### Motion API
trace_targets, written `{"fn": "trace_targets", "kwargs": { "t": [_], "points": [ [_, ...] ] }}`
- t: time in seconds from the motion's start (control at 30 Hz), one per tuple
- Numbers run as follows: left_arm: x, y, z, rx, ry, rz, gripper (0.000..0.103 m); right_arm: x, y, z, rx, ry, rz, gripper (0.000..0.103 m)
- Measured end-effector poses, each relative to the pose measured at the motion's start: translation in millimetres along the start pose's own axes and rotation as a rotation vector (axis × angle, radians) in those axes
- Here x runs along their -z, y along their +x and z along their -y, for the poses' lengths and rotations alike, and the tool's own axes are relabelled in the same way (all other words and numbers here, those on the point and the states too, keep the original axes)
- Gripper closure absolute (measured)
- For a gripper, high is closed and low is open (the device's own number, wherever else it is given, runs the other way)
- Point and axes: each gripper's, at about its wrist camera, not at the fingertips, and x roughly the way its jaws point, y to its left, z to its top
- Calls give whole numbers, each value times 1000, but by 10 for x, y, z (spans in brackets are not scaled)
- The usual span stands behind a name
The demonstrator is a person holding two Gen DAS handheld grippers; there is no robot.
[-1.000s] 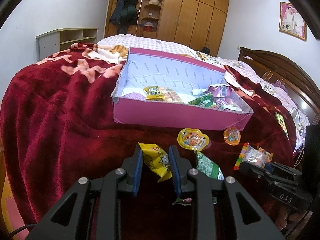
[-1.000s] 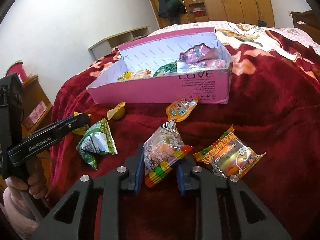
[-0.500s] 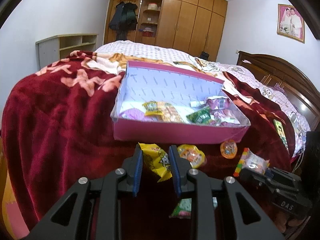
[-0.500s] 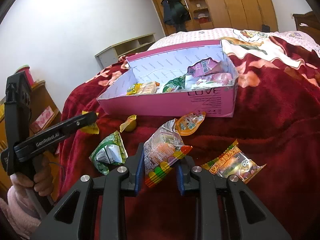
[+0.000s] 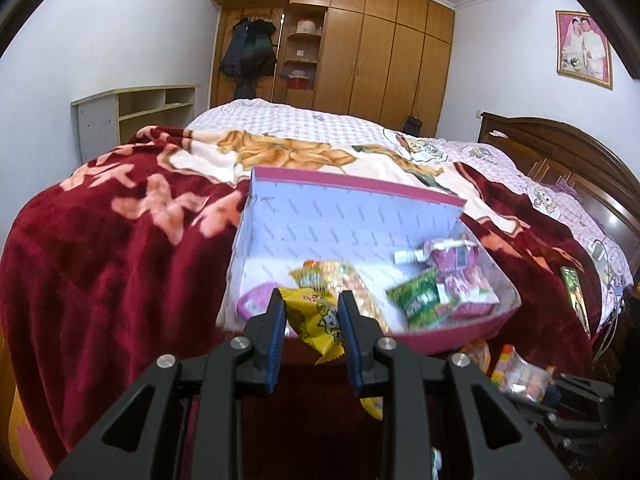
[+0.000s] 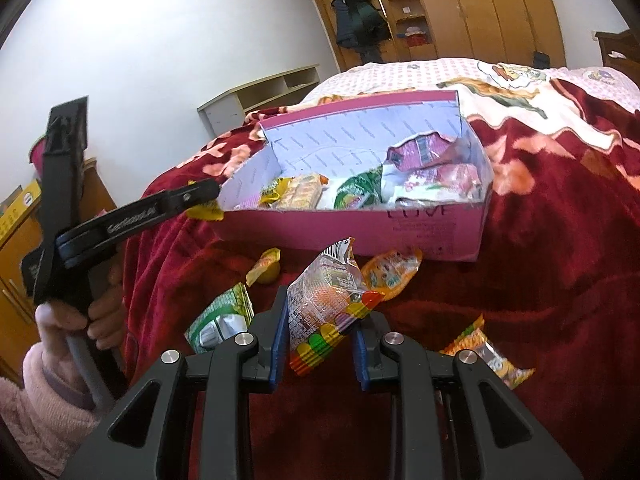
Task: Organize snacks
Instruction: 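Carry the yellow packet into the box with the left gripper while the right brings the candy pack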
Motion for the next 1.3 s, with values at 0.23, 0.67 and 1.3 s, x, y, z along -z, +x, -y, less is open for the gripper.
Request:
{"fn": "trace_targets", "kwargs": {
  "t": [0.23,0.67,1.3],
  "points": [
    [-180,267,5,-10,3,2,76,-100,52,13,2,-14,-6,75],
    [-368,812,-57,-27,-9,-39,76,-278,121,47,10,-25,-5,75],
    [-256,1077,-99,-79,6,-86,61,-760,447,145,51,-8,61,75]
  ]
}}
